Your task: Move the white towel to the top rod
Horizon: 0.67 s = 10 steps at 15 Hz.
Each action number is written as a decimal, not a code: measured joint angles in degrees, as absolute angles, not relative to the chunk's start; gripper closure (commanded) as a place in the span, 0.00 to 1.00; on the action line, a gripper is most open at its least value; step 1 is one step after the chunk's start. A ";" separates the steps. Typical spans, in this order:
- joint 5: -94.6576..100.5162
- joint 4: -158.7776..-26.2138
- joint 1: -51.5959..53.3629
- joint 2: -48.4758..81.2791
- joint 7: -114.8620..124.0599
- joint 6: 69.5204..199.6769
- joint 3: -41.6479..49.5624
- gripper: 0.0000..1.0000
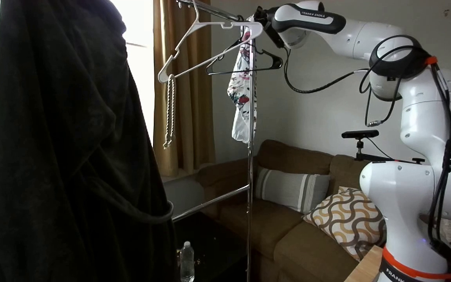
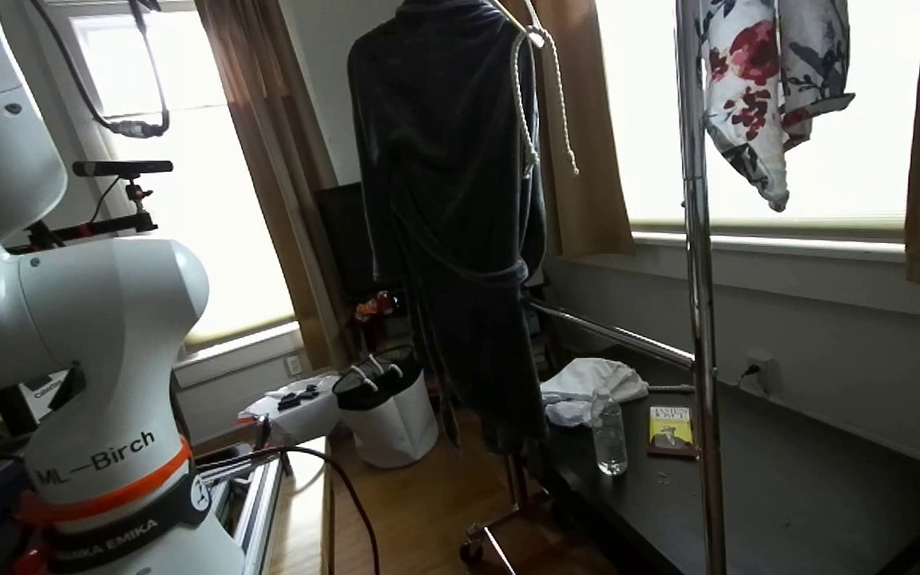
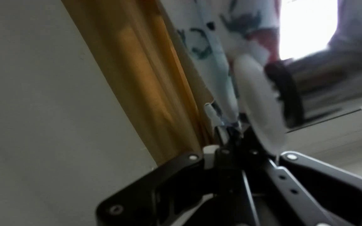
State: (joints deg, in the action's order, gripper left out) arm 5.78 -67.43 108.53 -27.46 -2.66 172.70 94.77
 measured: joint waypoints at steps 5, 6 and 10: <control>6.15 -64.15 110.18 -30.04 -7.59 172.00 90.12 0.99; 6.01 -64.15 109.51 -30.59 -8.28 172.00 87.44 0.99; 3.69 -66.99 102.65 -31.57 -8.63 170.00 76.01 0.99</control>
State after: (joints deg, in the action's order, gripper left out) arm 3.69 -66.99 102.65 -31.57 -8.63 170.00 76.01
